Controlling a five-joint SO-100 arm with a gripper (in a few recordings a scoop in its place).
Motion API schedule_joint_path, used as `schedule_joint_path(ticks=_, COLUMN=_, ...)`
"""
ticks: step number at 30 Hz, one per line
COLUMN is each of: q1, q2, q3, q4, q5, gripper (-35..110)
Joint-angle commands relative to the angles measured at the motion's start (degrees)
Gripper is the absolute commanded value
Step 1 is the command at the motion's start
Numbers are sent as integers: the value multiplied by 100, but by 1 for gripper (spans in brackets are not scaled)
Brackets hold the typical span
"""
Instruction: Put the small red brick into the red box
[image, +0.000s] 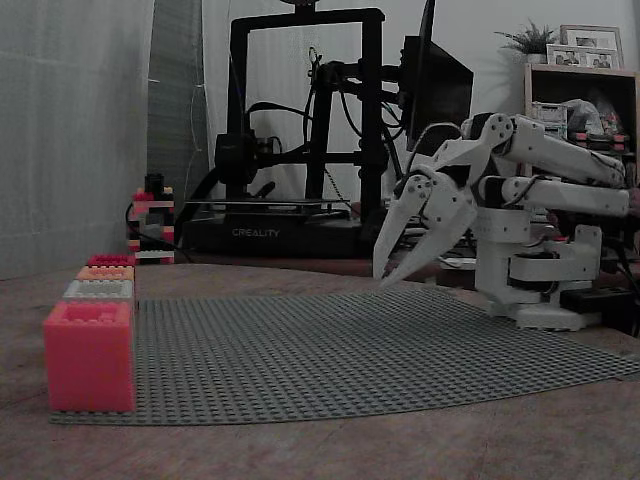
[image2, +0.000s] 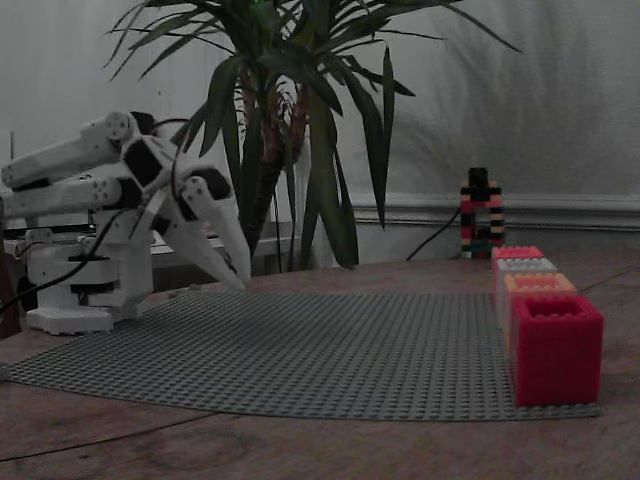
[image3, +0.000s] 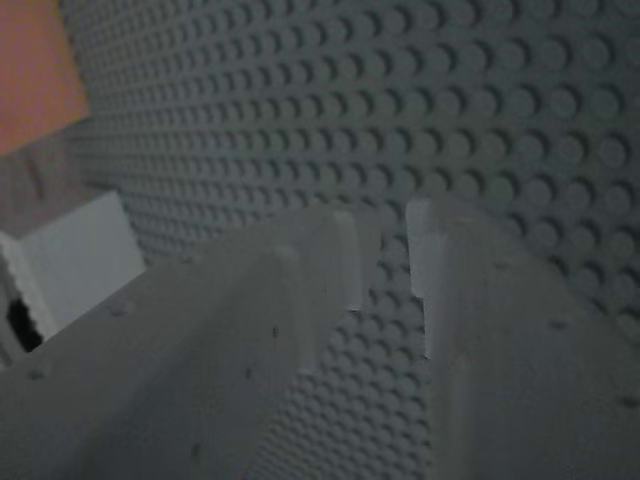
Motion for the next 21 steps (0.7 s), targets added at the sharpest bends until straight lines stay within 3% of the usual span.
schedule_joint_path(ticks=1, q1=-132, q2=272, q3=-26, q4=255, q5=-53, gripper=0)
schedule_joint_path(ticks=21, q1=-141, q2=272, q3=-158, q4=817, q5=167, gripper=0)
